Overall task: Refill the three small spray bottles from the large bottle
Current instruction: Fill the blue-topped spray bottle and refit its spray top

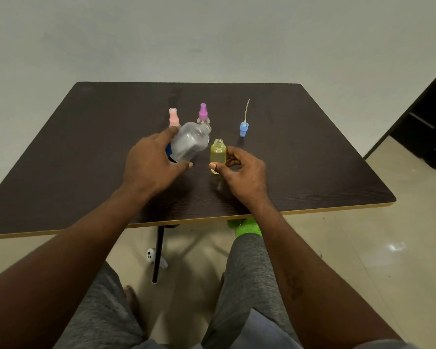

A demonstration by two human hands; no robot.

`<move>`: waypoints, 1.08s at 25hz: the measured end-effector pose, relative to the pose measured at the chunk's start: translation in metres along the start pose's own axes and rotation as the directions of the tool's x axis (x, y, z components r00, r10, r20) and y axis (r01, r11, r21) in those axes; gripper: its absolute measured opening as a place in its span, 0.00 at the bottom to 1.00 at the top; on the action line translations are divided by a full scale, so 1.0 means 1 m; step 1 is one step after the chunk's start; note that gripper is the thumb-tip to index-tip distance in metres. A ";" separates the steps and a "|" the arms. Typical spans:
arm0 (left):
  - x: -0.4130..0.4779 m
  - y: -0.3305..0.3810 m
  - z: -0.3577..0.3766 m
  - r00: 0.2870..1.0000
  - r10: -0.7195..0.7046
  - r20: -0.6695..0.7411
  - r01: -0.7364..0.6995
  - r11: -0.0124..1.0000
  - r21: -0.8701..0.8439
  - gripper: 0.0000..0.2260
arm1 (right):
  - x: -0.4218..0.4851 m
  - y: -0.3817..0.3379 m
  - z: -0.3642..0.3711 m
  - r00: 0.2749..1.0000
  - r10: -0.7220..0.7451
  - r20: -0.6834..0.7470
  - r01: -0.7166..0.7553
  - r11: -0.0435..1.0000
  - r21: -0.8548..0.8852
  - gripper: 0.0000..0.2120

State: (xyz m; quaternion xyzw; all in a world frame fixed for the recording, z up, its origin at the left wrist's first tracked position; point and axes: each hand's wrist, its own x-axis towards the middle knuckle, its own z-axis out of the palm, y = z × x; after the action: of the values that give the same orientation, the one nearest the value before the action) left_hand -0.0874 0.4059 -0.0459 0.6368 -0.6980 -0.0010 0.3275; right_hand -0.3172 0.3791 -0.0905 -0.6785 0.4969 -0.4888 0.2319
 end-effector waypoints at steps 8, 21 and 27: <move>-0.032 -0.015 0.004 0.964 -0.266 -0.019 0.250 0.926 -0.283 0.37 | 0.003 0.007 0.006 0.996 0.084 0.037 -0.080 0.992 -0.095 0.17; -0.070 -0.007 0.014 0.903 -0.325 -0.280 0.245 0.927 -0.285 0.23 | 0.004 0.001 0.006 0.997 0.077 0.019 -0.074 0.990 -0.117 0.18; -0.066 0.024 0.029 0.999 -0.012 0.038 0.020 0.978 -0.206 0.08 | 0.004 0.001 0.007 0.996 0.078 0.038 -0.072 0.989 -0.132 0.18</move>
State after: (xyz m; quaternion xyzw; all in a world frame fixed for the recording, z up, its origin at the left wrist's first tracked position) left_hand -0.1237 0.4574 -0.0883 0.6049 -0.6948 -0.0876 0.3791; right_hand -0.3114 0.3741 -0.0927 -0.6836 0.5478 -0.4313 0.2158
